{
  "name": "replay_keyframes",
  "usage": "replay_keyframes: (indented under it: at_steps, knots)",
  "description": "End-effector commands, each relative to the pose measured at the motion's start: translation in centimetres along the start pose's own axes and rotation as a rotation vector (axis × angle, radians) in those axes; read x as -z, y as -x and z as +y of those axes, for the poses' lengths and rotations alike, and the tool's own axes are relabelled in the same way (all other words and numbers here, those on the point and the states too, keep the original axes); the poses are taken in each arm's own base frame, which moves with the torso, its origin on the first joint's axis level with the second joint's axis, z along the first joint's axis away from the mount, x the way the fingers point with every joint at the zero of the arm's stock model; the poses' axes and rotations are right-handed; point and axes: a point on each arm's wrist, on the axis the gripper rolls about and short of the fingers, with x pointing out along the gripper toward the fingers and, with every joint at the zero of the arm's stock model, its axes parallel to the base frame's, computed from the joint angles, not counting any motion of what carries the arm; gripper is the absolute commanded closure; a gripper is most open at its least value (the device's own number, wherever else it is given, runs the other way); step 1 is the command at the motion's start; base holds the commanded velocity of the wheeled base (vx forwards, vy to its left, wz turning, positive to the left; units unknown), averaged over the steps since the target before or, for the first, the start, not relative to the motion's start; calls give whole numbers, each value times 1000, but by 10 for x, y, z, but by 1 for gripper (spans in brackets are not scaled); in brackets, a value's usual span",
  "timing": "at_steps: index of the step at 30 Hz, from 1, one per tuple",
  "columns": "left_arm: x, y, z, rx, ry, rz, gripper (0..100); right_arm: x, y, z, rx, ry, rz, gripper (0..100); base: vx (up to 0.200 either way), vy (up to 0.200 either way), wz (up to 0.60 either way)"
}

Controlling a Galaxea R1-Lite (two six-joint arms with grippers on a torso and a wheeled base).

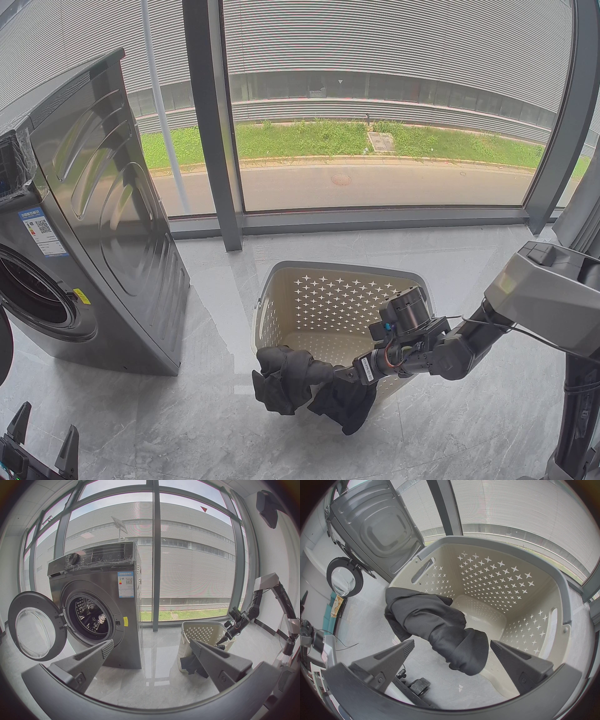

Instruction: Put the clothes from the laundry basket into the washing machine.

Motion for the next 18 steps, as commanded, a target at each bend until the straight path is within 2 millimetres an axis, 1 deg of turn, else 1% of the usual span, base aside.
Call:
replay_keyframes:
  at_steps: [1, 4, 8, 18]
  knots:
    - [5, 0, 0, 0, -1, 1, 0, 9, -26, -2, 3, -1, 31, 0, 0, 0, 0]
    - [5, 0, 0, 0, -1, 1, 0, 9, -35, -4, 7, -5, 32, 0, 0, 0, 0]
    - [5, 0, 0, 0, -1, 2, 0, 5, -42, -8, 15, -13, 21, 0, 0, 0, 0]
    - [5, 0, 0, -1, 3, 1, 0, 7, -43, -6, 16, -10, 32, 0, 0, 0, 0]
